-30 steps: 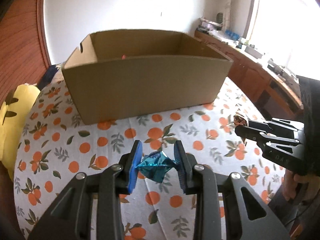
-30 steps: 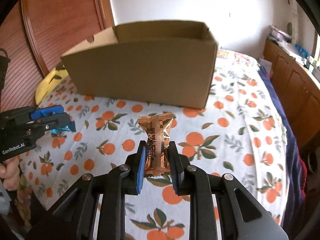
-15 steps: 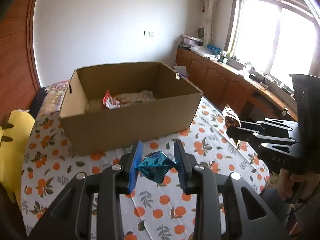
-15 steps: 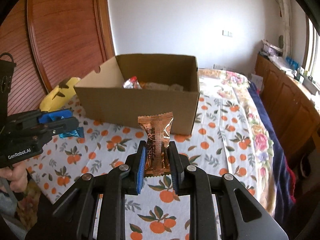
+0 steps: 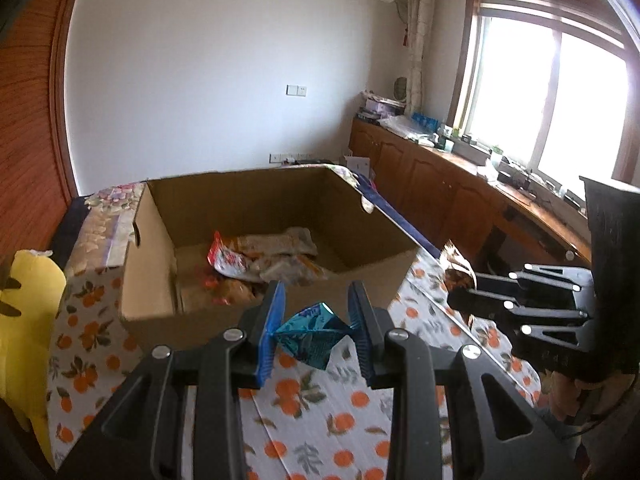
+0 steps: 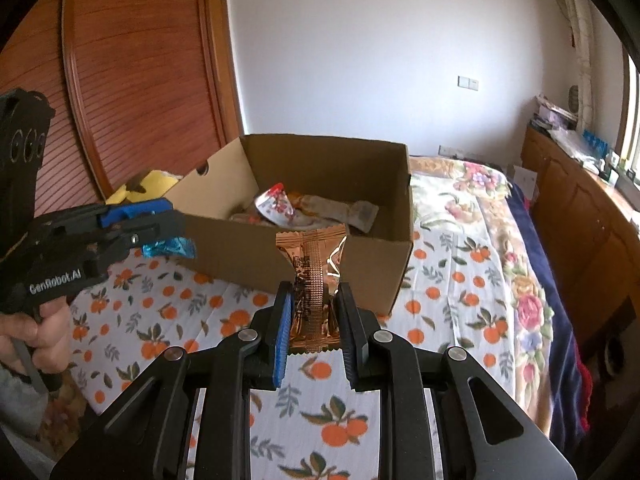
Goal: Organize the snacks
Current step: 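Lift both held packets and carry them over the cardboard box, then open both tools to drop the packets into the box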
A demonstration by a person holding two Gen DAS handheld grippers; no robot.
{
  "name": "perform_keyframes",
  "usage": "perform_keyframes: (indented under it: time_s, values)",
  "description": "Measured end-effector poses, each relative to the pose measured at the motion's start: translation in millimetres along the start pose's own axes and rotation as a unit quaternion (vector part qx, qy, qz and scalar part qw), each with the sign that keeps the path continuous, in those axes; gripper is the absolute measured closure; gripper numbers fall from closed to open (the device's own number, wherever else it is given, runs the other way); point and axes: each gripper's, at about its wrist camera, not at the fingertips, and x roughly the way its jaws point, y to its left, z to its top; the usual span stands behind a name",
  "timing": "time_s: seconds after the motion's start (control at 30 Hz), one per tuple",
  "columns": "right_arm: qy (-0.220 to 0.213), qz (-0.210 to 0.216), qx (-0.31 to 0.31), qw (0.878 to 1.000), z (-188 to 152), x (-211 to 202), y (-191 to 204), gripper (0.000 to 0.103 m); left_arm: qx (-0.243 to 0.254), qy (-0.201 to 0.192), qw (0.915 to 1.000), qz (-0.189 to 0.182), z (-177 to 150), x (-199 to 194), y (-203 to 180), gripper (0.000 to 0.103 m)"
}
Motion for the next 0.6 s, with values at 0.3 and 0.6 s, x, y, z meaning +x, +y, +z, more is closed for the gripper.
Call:
perform_keyframes:
  time_s: [0.3, 0.6]
  values:
    - [0.001, 0.007, -0.011, 1.000, 27.0, 32.3, -9.0, 0.083, -0.005, -0.015, 0.9997, 0.019, 28.1, 29.0, 29.8, 0.072]
    - [0.005, 0.023, -0.013, 1.000, 50.4, 77.9, -11.2, 0.083, -0.012, 0.006, 0.9992, 0.037, 28.5, 68.3, 52.4, 0.072]
